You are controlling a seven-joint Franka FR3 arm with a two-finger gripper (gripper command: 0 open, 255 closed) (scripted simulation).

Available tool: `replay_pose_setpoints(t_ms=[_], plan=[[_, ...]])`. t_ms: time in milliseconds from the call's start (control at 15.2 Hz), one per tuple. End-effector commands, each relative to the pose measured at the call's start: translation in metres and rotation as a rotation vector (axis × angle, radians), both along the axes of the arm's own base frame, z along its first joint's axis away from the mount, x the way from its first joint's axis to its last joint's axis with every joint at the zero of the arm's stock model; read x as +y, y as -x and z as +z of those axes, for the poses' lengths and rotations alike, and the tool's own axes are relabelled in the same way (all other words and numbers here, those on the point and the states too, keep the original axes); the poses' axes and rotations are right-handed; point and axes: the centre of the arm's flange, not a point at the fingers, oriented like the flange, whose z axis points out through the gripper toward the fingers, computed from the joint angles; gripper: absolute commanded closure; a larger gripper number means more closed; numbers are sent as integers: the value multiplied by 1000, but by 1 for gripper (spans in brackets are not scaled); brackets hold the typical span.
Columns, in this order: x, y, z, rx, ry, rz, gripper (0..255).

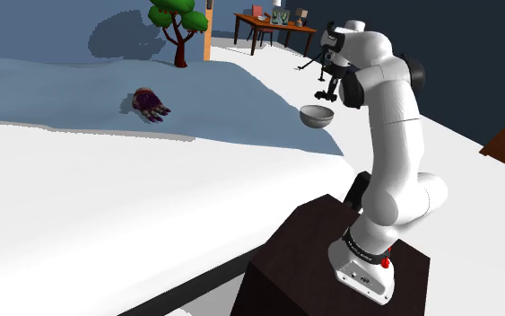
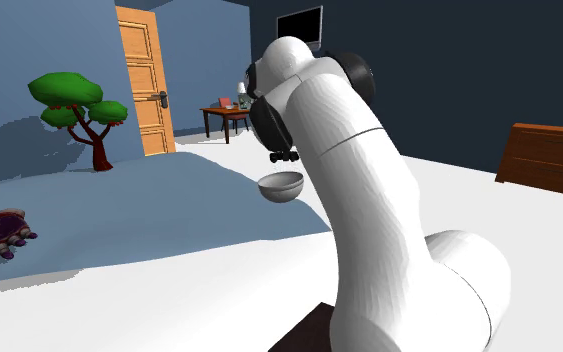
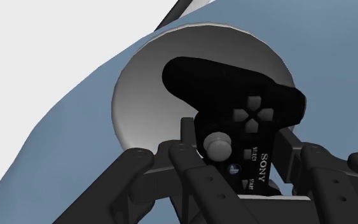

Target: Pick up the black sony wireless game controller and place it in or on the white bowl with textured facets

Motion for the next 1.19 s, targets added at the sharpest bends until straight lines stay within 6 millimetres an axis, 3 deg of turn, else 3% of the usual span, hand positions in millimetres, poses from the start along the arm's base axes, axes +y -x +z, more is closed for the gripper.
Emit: replay_pose_setpoints(t_ms=[0, 660, 1122], plan=[[-3, -2, -9, -1, -1, 1, 255], [-3, -2, -65, -1, -1, 1, 255], [-3, -2, -65, -1, -1, 1, 255]])
